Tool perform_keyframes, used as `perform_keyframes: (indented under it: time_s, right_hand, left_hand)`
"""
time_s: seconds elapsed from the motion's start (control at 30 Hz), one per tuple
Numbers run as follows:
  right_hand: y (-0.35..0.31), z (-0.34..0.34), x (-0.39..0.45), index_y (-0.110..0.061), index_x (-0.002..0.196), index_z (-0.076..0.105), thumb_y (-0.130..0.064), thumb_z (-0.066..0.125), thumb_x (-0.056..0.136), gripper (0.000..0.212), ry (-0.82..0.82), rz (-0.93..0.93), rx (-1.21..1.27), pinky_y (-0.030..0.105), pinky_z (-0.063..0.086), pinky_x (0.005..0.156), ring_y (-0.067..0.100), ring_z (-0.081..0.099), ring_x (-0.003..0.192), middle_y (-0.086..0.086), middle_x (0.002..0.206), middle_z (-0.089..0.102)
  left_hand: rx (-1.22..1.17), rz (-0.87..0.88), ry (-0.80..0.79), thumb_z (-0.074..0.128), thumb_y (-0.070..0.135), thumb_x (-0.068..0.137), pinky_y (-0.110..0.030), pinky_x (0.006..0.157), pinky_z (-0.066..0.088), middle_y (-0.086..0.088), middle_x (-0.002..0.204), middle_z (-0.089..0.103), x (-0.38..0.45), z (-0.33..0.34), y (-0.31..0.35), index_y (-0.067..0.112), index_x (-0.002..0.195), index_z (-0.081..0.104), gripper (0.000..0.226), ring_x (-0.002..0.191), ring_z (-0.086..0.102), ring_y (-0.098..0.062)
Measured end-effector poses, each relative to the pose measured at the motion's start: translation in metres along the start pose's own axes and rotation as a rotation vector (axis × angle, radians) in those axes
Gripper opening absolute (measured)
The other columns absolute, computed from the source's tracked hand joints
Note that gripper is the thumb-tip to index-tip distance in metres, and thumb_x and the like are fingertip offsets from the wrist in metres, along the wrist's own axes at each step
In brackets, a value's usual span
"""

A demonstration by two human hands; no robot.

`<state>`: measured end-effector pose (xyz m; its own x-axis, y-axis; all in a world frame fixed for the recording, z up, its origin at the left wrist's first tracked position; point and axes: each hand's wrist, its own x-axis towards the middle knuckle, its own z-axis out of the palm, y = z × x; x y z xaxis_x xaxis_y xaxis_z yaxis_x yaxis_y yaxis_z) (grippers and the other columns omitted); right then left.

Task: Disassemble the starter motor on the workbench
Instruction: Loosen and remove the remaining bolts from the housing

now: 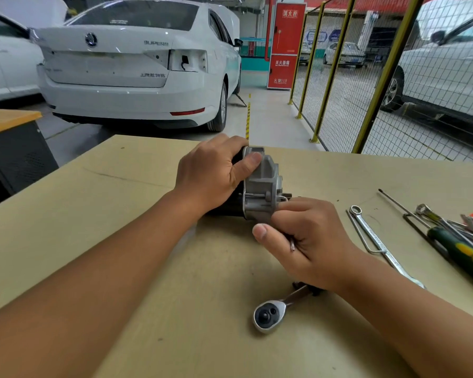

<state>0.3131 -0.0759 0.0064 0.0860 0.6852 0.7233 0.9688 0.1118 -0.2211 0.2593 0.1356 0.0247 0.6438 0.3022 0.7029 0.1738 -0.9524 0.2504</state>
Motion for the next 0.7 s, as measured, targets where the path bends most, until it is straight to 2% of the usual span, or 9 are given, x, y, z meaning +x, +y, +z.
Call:
perform_keyframes:
  time_s: [0.13, 0.27, 0.4, 0.5, 0.6, 0.7]
  right_hand:
    - [0.002, -0.003, -0.002, -0.015, 0.054, 0.041, -0.028, 0.057, 0.098, 0.048, -0.139, -0.021, -0.09, 0.035, 0.035, 0.054, 0.019, 0.033, 0.049, -0.002, 0.053, 0.034]
    - [0.004, -0.009, -0.005, -0.018, 0.057, 0.047, -0.029, 0.061, 0.095, 0.043, -0.298, -0.047, -0.194, 0.027, 0.026, 0.065, 0.021, 0.038, 0.055, -0.004, 0.059, 0.043]
    - [0.005, -0.012, -0.006, -0.02, 0.062, 0.059, -0.034, 0.066, 0.093, 0.035, -0.423, -0.09, -0.26, 0.03, 0.037, 0.068, 0.02, 0.043, 0.064, -0.005, 0.069, 0.052]
    - [0.003, -0.014, -0.002, -0.02, 0.064, 0.06, -0.046, 0.055, 0.098, 0.044, -0.457, -0.107, -0.287, 0.035, 0.042, 0.069, 0.022, 0.045, 0.065, -0.004, 0.071, 0.052]
    - [0.001, -0.017, 0.004, -0.013, 0.061, 0.054, -0.052, 0.04, 0.101, 0.058, -0.421, -0.032, -0.129, 0.04, 0.042, 0.062, 0.024, 0.045, 0.06, 0.002, 0.064, 0.047]
    - [-0.001, -0.02, 0.014, -0.012, 0.057, 0.048, -0.054, 0.038, 0.1, 0.061, -0.27, 0.24, 0.19, 0.037, 0.037, 0.051, 0.018, 0.042, 0.049, 0.002, 0.054, 0.044]
  left_hand:
    - [-0.007, 0.01, 0.001, 0.027, 0.076, 0.093, -0.033, 0.064, 0.042, 0.003, 0.092, 0.06, 0.0, 0.001, -0.001, 0.027, 0.115, 0.067, 0.067, 0.088, 0.06, -0.026]
    - [-0.012, 0.021, 0.01, 0.028, 0.075, 0.094, -0.032, 0.064, 0.036, 0.005, 0.092, 0.059, 0.0, 0.001, -0.002, 0.026, 0.118, 0.067, 0.067, 0.088, 0.059, -0.025]
    - [-0.031, 0.027, 0.026, 0.03, 0.073, 0.094, -0.03, 0.065, 0.033, 0.011, 0.088, 0.051, -0.001, 0.001, -0.003, 0.024, 0.118, 0.068, 0.066, 0.086, 0.058, -0.023]
    - [-0.038, 0.026, 0.036, 0.032, 0.072, 0.094, -0.03, 0.065, 0.034, 0.011, 0.089, 0.052, -0.001, 0.001, -0.003, 0.023, 0.118, 0.069, 0.066, 0.086, 0.058, -0.023]
    - [-0.05, 0.019, 0.04, 0.033, 0.072, 0.094, -0.032, 0.065, 0.039, 0.007, 0.09, 0.058, 0.0, 0.002, -0.003, 0.023, 0.118, 0.07, 0.066, 0.087, 0.06, -0.025]
    - [-0.045, 0.023, 0.049, 0.034, 0.072, 0.094, -0.033, 0.065, 0.042, 0.004, 0.092, 0.062, -0.001, 0.003, -0.004, 0.023, 0.117, 0.07, 0.064, 0.088, 0.06, -0.025]
